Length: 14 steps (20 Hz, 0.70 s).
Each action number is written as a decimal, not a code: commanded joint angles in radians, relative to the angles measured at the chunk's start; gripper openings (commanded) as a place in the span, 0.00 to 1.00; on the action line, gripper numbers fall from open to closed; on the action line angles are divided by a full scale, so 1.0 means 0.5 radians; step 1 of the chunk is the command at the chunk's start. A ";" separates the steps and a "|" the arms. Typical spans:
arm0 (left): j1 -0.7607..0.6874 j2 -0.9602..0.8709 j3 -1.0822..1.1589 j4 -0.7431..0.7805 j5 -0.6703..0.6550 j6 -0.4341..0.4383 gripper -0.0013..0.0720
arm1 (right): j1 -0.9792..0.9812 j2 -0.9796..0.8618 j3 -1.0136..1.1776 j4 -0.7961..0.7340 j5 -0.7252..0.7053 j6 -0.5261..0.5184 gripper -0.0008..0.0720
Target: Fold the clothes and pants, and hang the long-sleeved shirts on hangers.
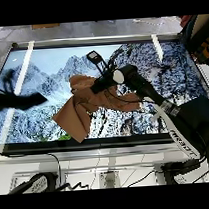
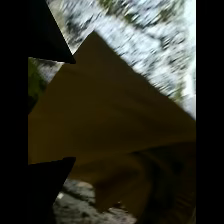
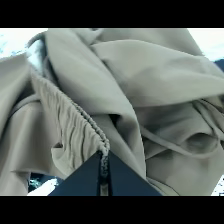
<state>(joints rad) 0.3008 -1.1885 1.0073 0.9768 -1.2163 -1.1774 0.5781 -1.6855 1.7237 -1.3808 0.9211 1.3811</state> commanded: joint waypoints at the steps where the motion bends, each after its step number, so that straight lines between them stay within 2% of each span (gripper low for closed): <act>1: -0.015 -0.002 -0.576 -0.391 -0.121 0.155 0.89 | -0.034 0.007 0.003 0.040 0.006 0.042 0.04; 8: -0.067 -0.005 -1.206 -0.474 0.090 0.248 0.89 | -0.034 0.007 0.004 0.039 0.005 0.041 0.04; 13: -0.457 -0.005 -1.282 -0.662 0.428 0.246 0.88 | -0.034 0.008 0.004 0.039 0.007 0.041 0.04; 14: -0.542 -0.005 -1.281 -0.729 0.533 0.246 0.76 | -0.034 0.008 0.004 0.038 0.007 0.041 0.04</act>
<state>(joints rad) 0.1314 -1.1896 0.3904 0.6739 -1.0939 -1.0580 0.5613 -1.6825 1.7245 -1.3621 0.9237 1.4014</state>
